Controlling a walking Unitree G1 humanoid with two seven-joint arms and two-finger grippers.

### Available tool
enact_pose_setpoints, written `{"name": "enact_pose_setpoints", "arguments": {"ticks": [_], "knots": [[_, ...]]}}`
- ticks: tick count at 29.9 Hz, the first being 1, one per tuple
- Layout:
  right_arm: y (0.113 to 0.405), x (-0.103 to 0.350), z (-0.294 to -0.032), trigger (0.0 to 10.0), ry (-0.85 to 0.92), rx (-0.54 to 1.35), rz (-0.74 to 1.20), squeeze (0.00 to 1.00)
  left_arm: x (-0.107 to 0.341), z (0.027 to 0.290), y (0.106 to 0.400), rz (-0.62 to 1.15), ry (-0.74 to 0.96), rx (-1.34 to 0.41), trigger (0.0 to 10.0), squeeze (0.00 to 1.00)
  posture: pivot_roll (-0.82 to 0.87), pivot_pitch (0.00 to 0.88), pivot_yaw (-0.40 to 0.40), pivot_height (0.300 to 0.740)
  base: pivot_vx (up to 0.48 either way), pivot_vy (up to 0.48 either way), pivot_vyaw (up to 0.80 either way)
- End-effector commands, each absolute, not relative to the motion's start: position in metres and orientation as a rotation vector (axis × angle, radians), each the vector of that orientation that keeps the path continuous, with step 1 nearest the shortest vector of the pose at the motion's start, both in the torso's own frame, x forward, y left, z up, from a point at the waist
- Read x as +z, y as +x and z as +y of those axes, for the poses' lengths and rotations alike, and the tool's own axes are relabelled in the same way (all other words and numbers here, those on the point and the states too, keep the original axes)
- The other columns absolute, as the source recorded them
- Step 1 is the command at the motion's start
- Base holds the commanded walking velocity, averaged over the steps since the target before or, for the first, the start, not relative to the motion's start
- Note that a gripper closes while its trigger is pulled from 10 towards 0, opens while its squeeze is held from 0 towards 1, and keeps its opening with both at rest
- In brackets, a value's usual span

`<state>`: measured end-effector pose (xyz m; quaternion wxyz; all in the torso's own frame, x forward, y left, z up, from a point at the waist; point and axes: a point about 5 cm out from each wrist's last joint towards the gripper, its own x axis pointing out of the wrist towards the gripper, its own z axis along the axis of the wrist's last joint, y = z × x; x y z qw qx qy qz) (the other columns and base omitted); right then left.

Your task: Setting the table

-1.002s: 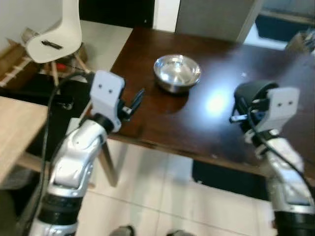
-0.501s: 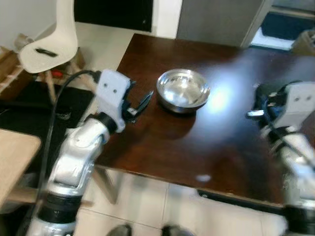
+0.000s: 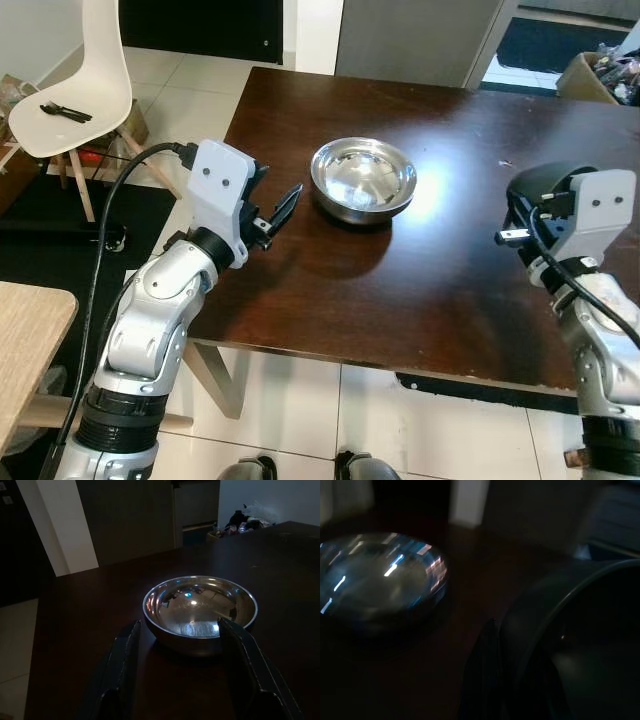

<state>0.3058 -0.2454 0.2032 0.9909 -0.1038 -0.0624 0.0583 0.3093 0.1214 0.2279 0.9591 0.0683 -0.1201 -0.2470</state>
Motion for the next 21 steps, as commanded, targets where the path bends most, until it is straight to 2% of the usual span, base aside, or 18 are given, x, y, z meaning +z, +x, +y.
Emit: {"name": "enact_pose_setpoints", "arguments": {"ticks": [1,9,15,17,21], "knots": [[0.307,0.191,-0.244,10.0,-0.262,0.178,-0.042,0.0,0.226,0.123,0.309,-0.227,0.131,-0.497,10.0,0.0,-0.11,0.085,0.048,0.74,0.0,0.0,0.0],[0.331,0.178,-0.244,10.0,-0.472,0.293,0.113,0.0,0.233,0.131,0.31,-0.218,0.17,-0.501,10.0,0.0,-0.09,0.099,0.054,0.74,0.0,0.0,0.0],[0.352,0.181,-0.241,10.0,-0.571,0.33,0.121,0.0,0.246,0.114,0.309,-0.223,0.274,-0.688,10.0,0.0,-0.07,0.102,0.052,0.74,0.0,0.0,0.0],[0.361,0.182,-0.234,10.0,-0.596,0.376,0.131,0.0,0.251,0.108,0.308,-0.223,0.374,-0.788,10.0,0.0,-0.06,0.104,0.06,0.74,0.0,0.0,0.0],[0.371,0.175,-0.226,10.0,-0.616,0.473,0.212,0.0,0.266,0.103,0.314,-0.254,0.432,-0.81,10.0,0.0,-0.05,0.111,0.067,0.74,0.0,0.0,0.0]]}}
